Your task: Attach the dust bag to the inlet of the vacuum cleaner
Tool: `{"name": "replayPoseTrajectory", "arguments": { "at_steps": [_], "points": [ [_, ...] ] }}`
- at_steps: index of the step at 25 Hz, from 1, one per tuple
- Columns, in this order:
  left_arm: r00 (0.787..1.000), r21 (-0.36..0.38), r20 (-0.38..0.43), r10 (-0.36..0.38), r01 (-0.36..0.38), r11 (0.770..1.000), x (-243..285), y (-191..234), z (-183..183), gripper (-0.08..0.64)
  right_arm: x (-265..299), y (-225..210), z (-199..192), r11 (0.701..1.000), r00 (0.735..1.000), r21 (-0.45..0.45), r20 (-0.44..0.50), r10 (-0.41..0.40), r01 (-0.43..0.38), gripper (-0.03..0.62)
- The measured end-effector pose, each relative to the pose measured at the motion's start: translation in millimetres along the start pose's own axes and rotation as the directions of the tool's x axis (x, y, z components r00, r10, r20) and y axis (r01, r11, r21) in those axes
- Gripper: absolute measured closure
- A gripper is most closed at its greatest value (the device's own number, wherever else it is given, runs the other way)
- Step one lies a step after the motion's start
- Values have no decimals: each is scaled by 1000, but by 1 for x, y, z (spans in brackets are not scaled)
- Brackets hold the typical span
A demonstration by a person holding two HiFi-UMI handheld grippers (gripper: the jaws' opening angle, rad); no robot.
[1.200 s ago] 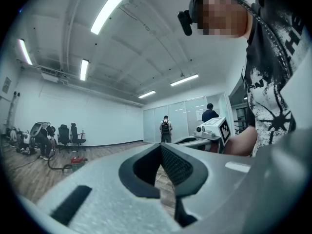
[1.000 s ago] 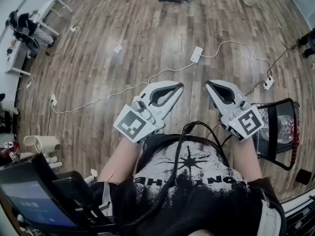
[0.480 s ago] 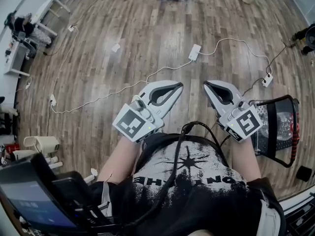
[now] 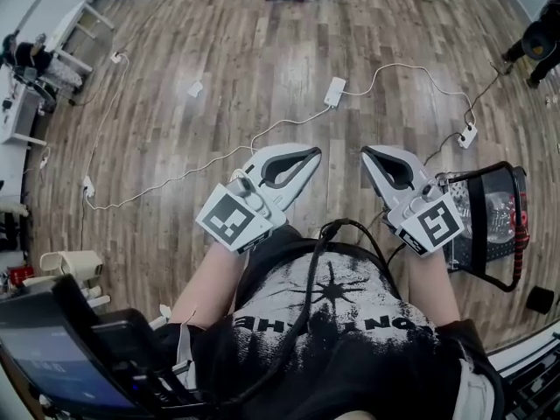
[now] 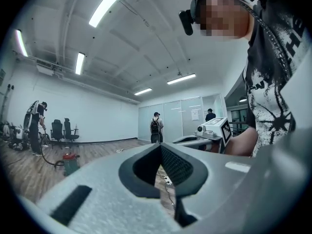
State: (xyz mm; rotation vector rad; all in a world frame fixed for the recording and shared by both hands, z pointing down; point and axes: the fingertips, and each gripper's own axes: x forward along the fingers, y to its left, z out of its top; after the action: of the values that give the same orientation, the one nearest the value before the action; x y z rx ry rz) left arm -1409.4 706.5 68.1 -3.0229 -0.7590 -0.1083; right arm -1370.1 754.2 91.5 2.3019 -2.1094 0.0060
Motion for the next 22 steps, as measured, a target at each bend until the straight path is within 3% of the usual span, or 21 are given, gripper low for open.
{"name": "replayPoseTrajectory", "arguments": {
  "at_steps": [3, 10, 13, 16, 22],
  "points": [
    [1000, 3, 23, -13, 13, 1000, 9, 0, 6, 558, -5, -9, -1, 1000, 1000, -3, -7, -22, 22, 588],
    [999, -17, -26, -22, 22, 1000, 19, 18, -8, 558, 1, -30, -7, 999, 999, 7, 0, -51, 51, 588],
    [999, -12, -31, -22, 21, 1000, 22, 37, -12, 560, 16, -40, -9, 998, 998, 14, 12, -55, 54, 588],
    [999, -11, 16, -39, 39, 999, 29, 61, -11, 558, 36, -53, -14, 998, 998, 7, 3, -59, 59, 588],
    [998, -9, -4, -62, 62, 998, 55, 130, -15, 560, 96, -100, -19, 997, 997, 13, -15, -72, 72, 588]
  ]
}}
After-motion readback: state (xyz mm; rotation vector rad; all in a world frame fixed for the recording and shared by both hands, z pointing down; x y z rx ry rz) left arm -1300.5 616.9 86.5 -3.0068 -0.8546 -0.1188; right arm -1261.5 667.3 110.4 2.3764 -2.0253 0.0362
